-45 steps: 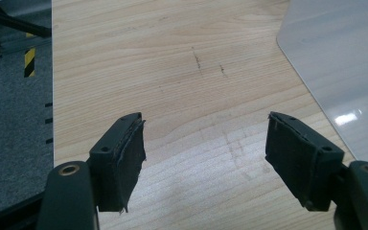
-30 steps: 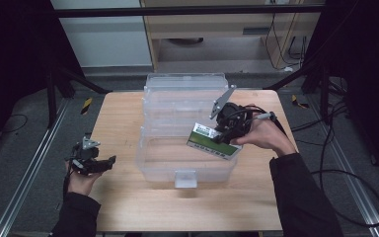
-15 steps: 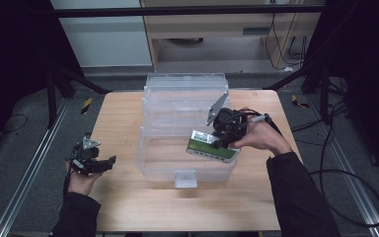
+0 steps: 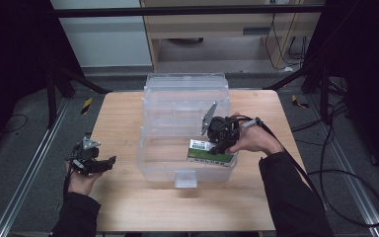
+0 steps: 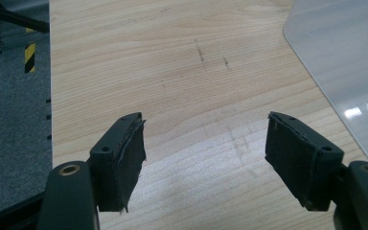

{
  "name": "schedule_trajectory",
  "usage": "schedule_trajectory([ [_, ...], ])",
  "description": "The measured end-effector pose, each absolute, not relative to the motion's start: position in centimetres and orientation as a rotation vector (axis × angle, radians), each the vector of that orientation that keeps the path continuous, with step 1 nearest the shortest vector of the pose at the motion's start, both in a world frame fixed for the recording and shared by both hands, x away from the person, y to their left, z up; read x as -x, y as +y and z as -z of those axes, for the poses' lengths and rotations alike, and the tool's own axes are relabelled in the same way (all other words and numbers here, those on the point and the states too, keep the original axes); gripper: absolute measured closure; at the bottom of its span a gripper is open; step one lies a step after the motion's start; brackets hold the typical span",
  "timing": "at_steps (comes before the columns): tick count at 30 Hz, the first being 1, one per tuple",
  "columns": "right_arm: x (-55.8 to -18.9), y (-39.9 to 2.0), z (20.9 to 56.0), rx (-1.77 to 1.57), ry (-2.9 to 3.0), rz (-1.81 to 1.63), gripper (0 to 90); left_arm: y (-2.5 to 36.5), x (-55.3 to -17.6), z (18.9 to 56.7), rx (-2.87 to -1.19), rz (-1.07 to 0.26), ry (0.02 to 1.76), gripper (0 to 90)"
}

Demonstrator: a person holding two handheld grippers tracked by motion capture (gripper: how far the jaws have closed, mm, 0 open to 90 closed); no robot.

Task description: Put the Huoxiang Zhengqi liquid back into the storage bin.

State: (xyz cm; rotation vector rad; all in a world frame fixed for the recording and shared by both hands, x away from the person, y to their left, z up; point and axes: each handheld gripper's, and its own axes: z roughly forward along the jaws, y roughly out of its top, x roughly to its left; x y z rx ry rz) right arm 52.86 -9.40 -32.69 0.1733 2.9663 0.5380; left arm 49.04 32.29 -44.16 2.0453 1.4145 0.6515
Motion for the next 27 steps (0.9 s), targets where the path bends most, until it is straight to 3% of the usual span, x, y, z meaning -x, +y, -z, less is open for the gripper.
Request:
schedule_trajectory([
  [27, -53.1, -9.1, 35.7, -0.109, 3.018, -0.488, 63.8, 32.1, -49.1, 44.3, -2.059, -0.652, 1.411, 28.7],
])
